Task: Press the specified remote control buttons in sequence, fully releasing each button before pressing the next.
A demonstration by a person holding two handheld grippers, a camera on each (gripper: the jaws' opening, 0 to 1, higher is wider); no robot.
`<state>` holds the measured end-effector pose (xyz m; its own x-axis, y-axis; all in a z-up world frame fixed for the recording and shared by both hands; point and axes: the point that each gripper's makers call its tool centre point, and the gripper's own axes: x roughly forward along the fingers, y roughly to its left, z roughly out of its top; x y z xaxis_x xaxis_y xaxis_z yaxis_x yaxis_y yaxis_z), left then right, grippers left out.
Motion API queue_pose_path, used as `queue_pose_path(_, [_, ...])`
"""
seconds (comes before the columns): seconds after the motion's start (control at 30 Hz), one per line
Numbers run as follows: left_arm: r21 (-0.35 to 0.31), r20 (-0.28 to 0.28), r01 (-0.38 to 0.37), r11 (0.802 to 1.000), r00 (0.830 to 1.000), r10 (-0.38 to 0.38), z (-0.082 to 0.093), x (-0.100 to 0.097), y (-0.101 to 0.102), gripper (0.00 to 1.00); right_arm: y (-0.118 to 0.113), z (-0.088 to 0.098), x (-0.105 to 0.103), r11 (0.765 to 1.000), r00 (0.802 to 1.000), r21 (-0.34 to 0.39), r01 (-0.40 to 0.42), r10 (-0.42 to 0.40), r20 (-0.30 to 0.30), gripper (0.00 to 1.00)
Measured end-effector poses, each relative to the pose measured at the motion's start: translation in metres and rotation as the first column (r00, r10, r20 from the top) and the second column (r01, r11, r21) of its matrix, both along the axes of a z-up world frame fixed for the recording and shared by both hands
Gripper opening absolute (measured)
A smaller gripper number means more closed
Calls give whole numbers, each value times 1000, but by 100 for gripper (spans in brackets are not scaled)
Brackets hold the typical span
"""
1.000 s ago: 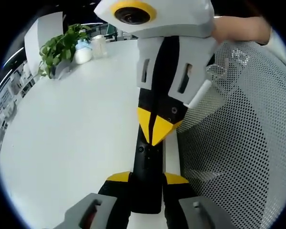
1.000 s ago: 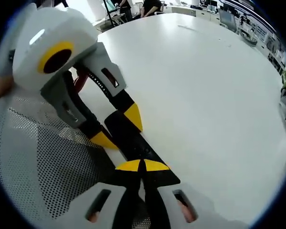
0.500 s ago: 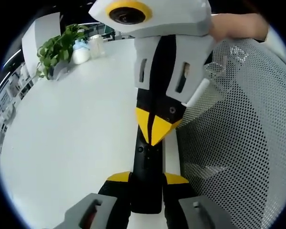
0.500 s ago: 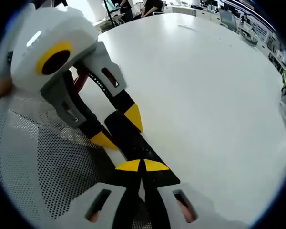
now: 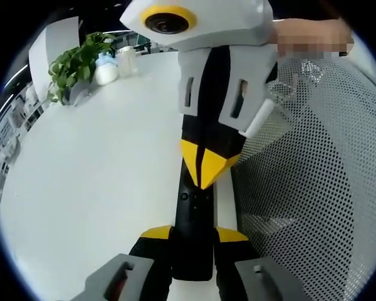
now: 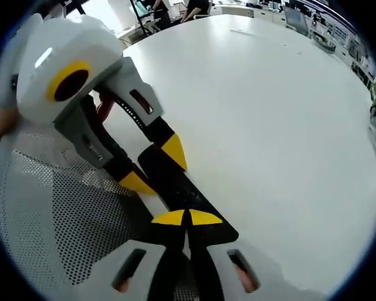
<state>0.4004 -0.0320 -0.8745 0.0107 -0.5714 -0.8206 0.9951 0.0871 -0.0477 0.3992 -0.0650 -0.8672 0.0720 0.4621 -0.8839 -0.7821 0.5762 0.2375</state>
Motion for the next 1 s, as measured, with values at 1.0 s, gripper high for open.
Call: queue_pose_path(1.0, [1,10,17,1000,1000,-17,0,-1,0,24,-16,-3,-13,996,996,-86,-33,26,-81,0])
